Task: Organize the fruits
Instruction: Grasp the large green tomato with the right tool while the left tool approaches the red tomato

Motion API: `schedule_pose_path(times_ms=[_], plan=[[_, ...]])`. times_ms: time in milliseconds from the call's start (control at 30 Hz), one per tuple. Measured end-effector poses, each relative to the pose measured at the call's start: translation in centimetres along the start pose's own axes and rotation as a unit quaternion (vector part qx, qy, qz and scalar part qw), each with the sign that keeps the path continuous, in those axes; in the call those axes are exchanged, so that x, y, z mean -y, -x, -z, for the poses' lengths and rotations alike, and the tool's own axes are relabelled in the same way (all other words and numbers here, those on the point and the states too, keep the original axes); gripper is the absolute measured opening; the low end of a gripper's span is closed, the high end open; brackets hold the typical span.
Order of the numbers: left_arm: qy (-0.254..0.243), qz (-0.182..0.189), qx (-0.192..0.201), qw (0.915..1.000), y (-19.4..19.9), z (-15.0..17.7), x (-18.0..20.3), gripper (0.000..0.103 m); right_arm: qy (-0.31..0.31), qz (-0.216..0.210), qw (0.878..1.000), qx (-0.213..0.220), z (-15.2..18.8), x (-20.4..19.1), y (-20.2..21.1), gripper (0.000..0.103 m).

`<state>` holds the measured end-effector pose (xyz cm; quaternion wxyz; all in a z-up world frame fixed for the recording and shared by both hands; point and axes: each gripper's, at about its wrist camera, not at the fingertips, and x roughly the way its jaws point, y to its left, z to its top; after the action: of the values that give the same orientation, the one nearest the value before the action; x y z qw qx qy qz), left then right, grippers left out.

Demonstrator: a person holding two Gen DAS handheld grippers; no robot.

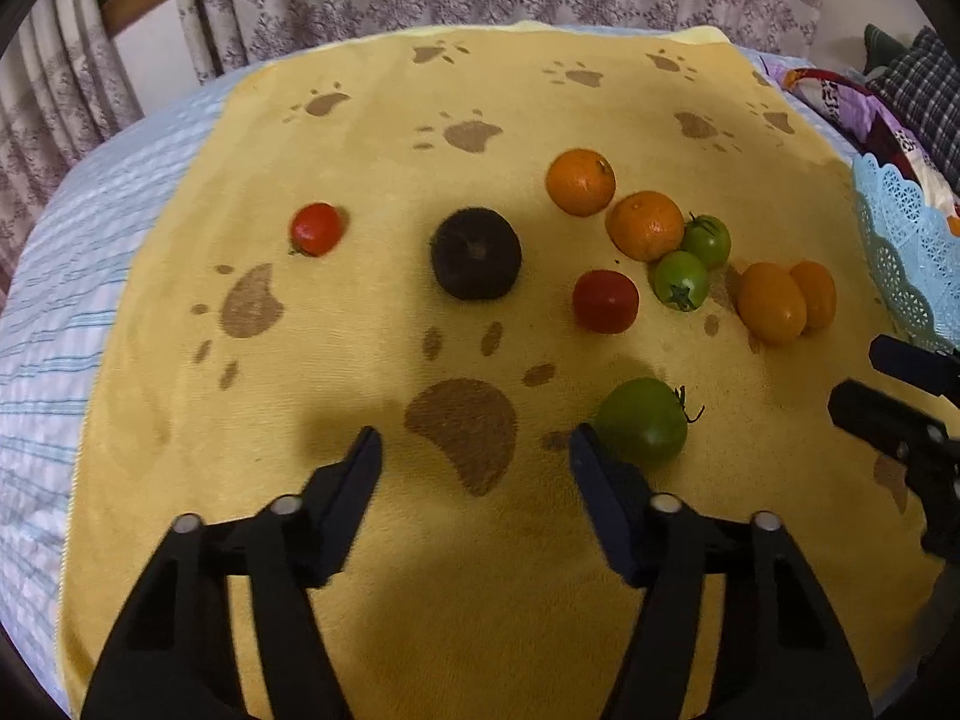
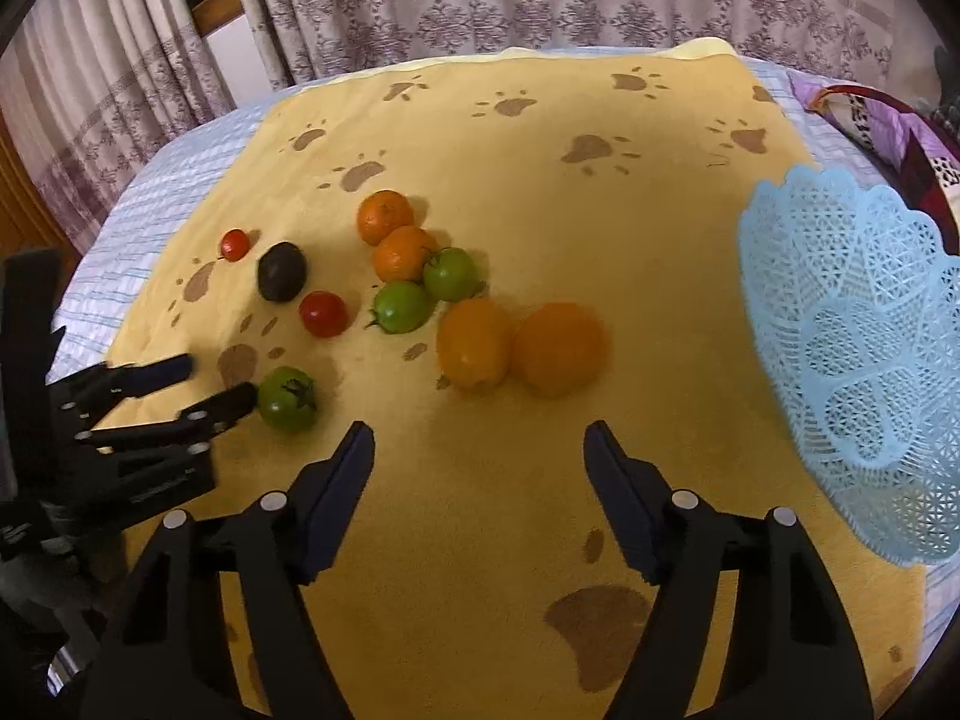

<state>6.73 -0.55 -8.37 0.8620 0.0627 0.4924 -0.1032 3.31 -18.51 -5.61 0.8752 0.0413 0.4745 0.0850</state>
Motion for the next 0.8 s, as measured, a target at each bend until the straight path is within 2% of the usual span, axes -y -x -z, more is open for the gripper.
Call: schedule_pose_path(times_ms=[33, 200, 333, 533, 767, 800], plan=[[0.003, 0.002, -0.003, 1.0, -0.2, 0.0, -0.1, 0.049, 0.004, -0.003, 1.0, -0.001, 0.0, -0.3, 0.0, 0.074], [0.025, 0.017, -0.008, 0.9995, -0.1, -0.1, -1.1, 0.031, 0.047, -0.014, 0.999, -0.005, -0.1, -2.8, -0.7, 0.071], [0.034, 0.029, 0.014, 0.9989, 1.8, -0.6, -1.7, 0.024, 0.068, -0.028, 0.997, -0.015, -0.7, -4.7, -1.9, 0.062], [0.034, 0.036, 0.038, 0.998, 3.6, -1.2, -2.0, 0.02, 0.078, -0.046, 0.995, -0.03, -1.2, -6.4, -3.4, 0.059], [0.054, 0.014, 0.019, 0.9983, 2.4, -0.9, -3.0, 0.021, 0.085, -0.054, 0.994, -0.041, -1.5, -7.6, -5.4, 0.059], [0.056, 0.012, 0.02, 0.9982, 2.4, -0.9, -3.1, 0.021, 0.086, -0.054, 0.994, -0.042, -1.6, -7.7, -5.7, 0.055]])
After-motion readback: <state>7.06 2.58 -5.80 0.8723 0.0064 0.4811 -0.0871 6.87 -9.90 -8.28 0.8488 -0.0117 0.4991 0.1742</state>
